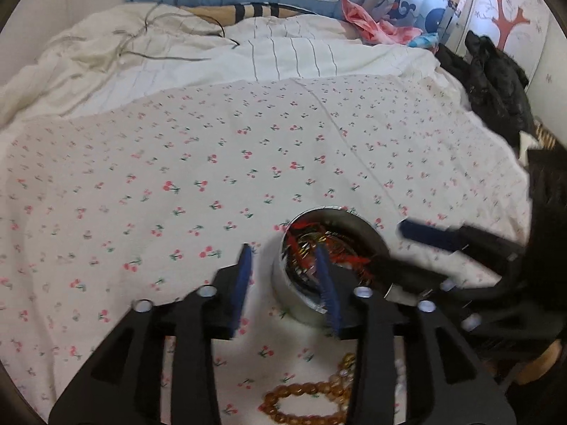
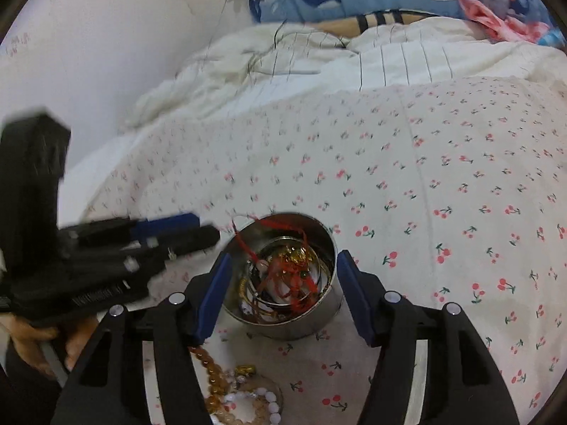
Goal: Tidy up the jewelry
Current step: 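Carry the red string over the tin with the right tool and release it, then grasp the amber bead bracelet with the left tool while the right tool grasps the pearl bracelet, then carry both bracelets over the tin and open both tools to drop them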
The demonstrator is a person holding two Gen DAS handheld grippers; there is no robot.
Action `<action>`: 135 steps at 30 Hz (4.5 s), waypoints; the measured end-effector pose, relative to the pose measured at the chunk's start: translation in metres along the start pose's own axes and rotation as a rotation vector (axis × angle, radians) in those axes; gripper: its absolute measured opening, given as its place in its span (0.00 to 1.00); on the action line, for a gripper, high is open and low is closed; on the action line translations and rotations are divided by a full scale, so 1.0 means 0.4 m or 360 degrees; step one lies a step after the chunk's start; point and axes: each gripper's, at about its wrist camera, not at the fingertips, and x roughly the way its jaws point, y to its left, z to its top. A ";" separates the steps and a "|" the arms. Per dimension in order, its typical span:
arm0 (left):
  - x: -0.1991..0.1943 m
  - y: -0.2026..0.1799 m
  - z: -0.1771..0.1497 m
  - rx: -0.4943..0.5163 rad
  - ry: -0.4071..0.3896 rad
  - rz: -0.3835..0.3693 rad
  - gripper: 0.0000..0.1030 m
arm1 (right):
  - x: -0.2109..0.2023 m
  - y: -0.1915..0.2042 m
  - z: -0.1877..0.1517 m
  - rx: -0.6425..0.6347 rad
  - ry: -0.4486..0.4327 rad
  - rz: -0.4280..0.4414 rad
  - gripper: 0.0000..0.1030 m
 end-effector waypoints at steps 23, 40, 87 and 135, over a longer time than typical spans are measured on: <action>-0.027 -0.006 -0.258 0.0203 0.0148 0.0322 0.56 | -0.053 0.023 -0.243 -0.0224 0.0265 -0.0284 0.58; -0.023 -0.059 -0.271 0.0368 0.0150 0.0399 0.65 | -0.002 0.056 -0.254 -0.0513 0.0219 -0.0731 0.69; 0.026 -0.033 -0.275 0.0236 0.0319 0.0069 0.68 | -0.004 0.018 -0.216 -0.0262 0.0360 -0.0212 0.36; -0.174 -0.076 -0.071 0.0116 -0.0113 -0.0482 0.10 | -0.182 -0.044 -0.078 0.0117 -0.0112 0.0299 0.08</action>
